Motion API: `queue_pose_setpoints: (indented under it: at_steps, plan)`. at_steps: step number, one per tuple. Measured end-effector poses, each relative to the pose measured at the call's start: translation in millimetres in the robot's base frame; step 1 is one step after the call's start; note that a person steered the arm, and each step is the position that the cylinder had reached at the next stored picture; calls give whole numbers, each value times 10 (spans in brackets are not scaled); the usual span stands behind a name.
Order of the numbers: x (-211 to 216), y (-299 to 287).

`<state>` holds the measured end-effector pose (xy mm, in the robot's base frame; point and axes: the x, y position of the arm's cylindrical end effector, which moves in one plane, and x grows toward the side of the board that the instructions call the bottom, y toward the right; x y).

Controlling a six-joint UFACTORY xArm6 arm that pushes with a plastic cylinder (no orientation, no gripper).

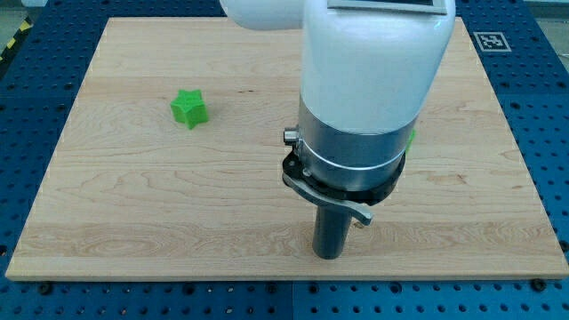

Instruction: Place your arm close to the green star

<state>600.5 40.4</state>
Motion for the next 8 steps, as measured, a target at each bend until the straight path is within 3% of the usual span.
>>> queue_pose_setpoints:
  at_steps: [1,2,4,5,7,8]
  plan:
    - [0,-34]
    - [5,-484]
    - [-734,-1414]
    - [-1105,-1524]
    - [-1267,-1466]
    - [-1646,-1297]
